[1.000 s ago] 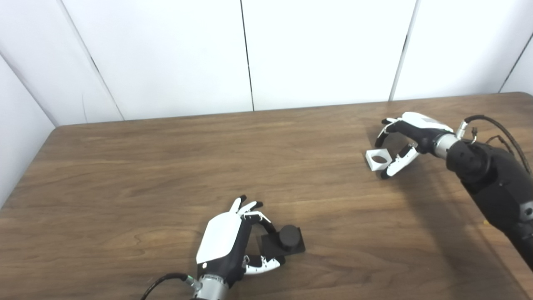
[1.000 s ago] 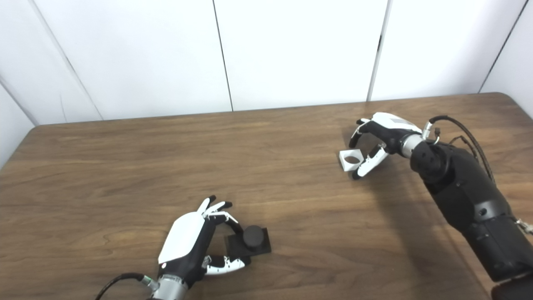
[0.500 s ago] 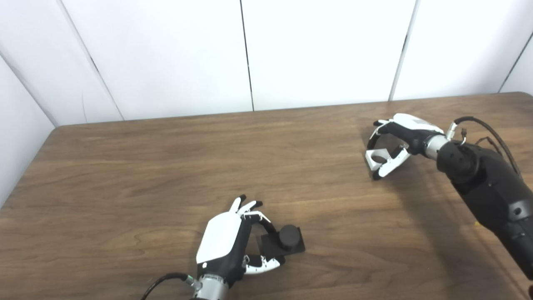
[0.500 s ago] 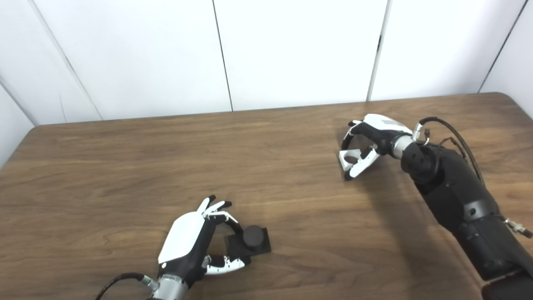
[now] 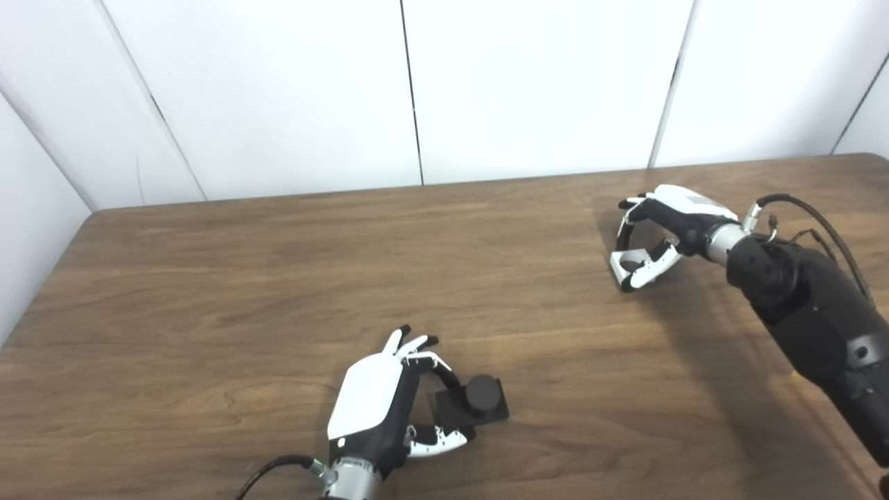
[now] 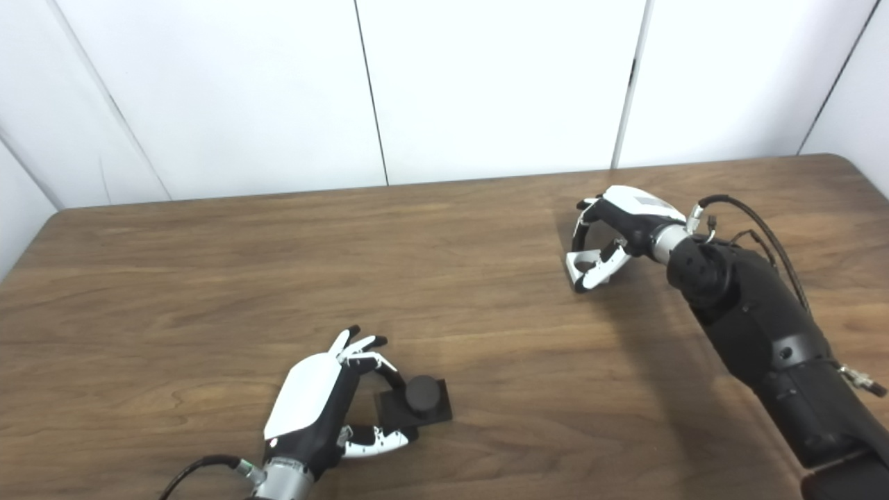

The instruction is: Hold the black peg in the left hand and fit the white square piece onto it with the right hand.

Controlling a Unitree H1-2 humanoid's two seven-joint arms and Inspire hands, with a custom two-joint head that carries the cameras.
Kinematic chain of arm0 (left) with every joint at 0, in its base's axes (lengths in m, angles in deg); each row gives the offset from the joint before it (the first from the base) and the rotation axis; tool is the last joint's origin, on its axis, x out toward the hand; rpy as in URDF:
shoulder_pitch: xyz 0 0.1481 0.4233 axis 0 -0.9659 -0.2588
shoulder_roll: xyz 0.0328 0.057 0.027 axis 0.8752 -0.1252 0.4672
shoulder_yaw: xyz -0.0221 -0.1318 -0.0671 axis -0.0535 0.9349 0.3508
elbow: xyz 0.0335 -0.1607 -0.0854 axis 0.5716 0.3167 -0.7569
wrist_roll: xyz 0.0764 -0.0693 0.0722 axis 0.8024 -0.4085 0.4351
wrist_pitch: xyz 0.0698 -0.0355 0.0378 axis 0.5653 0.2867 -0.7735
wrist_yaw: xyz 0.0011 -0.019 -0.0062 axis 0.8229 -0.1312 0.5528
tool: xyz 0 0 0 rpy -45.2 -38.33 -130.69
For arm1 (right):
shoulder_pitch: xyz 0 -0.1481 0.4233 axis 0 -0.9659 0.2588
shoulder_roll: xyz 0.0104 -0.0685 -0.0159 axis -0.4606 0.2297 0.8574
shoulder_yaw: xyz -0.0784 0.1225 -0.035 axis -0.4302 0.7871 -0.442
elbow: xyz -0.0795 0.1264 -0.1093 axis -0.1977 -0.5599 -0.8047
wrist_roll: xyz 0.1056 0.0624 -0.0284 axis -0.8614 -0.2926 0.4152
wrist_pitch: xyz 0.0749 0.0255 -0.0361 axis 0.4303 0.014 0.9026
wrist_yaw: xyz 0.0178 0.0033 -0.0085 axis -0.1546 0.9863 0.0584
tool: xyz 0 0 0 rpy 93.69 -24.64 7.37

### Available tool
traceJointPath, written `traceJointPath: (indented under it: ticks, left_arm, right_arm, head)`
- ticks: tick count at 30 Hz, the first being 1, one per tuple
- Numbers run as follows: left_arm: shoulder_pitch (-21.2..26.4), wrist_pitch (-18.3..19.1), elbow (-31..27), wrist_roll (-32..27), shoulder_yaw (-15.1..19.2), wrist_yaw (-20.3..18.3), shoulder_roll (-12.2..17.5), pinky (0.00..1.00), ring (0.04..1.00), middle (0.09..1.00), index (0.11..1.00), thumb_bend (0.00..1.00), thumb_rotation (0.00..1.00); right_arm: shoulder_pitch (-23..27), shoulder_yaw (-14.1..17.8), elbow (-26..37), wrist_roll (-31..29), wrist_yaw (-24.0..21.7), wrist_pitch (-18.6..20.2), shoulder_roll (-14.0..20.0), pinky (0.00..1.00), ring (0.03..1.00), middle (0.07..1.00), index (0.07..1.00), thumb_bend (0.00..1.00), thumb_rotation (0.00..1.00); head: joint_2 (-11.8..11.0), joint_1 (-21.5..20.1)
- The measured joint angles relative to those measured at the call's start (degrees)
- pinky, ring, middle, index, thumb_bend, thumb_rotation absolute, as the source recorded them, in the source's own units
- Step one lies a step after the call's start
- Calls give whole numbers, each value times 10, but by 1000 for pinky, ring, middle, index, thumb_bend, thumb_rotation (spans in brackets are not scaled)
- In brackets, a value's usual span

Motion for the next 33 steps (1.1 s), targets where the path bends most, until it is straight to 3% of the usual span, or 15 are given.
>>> traceJointPath:
  ticks: [22,33]
  left_arm:
    - [0,0,0,3,-1,-1,0,874,988,881,486,504,76]
    - [0,0,0,3,0,0,0,880,989,882,486,505,75]
  right_arm:
    - [-6,3,2,-10,5,-4,4,963,1000,939,492,525,146]
    - [-37,14,88,-10,5,-4,22,1000,1000,943,491,525,146]
  head:
    - [2,0]
    - [1,2]
